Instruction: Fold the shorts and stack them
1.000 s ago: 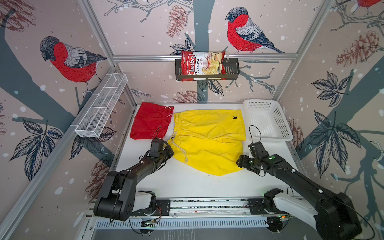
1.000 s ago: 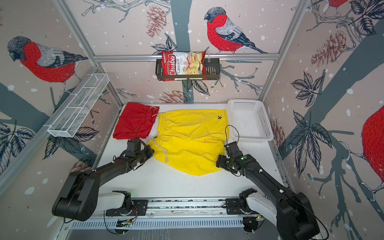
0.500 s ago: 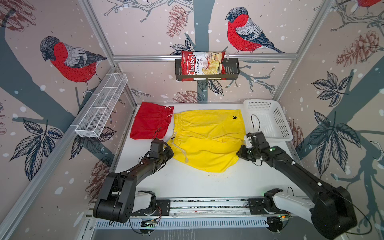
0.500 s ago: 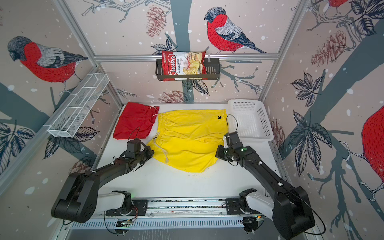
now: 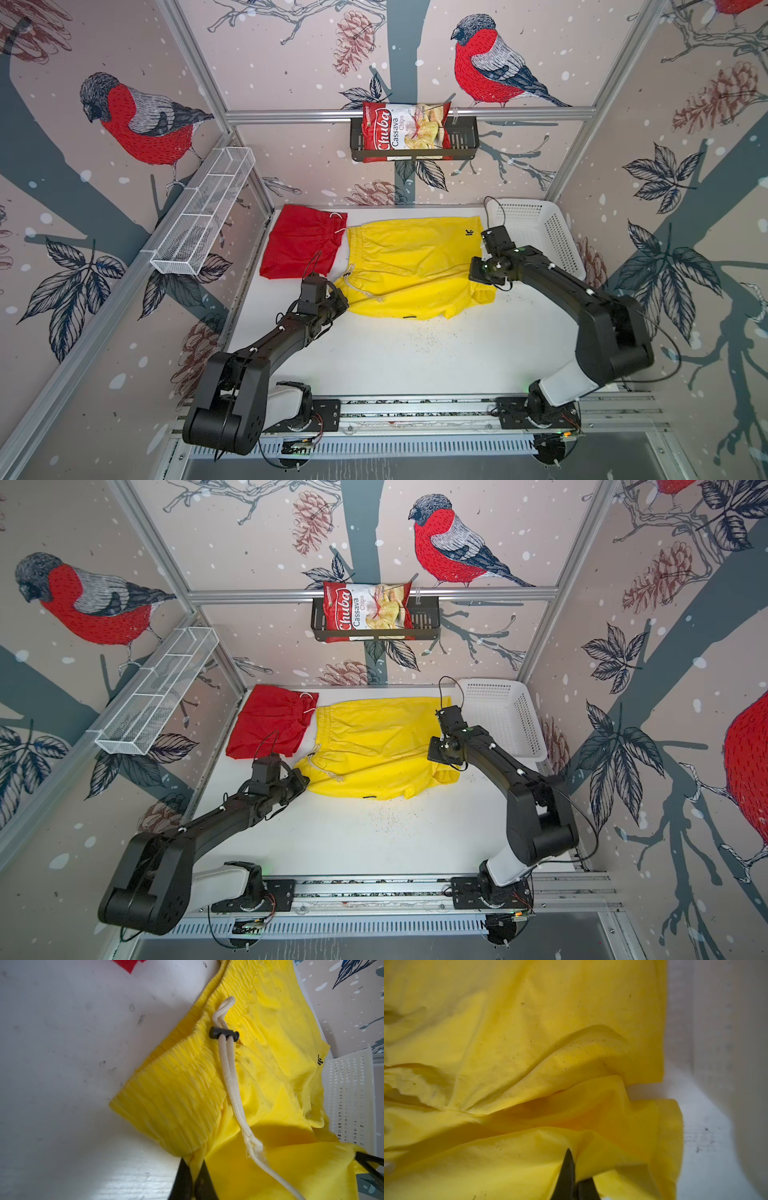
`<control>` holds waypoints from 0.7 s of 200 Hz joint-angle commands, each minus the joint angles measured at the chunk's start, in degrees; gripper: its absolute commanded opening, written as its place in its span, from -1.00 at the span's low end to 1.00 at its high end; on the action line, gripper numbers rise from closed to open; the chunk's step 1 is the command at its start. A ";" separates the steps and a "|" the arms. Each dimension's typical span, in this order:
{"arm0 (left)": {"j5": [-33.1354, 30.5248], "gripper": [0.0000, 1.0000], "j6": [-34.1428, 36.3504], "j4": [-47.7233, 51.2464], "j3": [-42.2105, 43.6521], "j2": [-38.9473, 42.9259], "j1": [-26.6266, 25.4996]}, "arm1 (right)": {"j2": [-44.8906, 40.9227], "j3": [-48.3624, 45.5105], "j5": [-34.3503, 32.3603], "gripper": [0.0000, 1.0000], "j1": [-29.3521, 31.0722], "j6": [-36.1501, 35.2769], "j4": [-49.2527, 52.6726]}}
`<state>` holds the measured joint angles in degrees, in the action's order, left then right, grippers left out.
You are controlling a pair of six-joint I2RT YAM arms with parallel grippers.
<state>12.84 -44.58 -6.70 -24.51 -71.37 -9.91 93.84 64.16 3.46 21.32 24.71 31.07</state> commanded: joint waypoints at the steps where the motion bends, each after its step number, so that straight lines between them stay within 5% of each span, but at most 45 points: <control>1: -1.67 -1.00 -0.09 0.00 -0.16 0.19 0.07 | 4.72 1.24 -1.91 -0.97 1.91 -1.29 -5.50; 25: -1.29 -1.00 -0.36 -0.30 -0.53 -0.89 0.07 | 9.28 2.14 -0.35 -0.71 2.60 -0.24 -9.07; 66: -1.76 -1.00 -0.09 -0.38 -0.58 -1.39 0.11 | 4.77 -5.58 1.07 0.14 4.78 -1.18 -12.00; 140: -0.55 -1.00 0.87 -0.74 0.18 -3.92 0.07 | -31.95 -26.86 1.99 0.38 3.81 3.46 -11.17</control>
<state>11.81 -44.56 -6.81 -24.51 -74.81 -9.89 68.88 41.25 4.62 25.41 25.98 19.62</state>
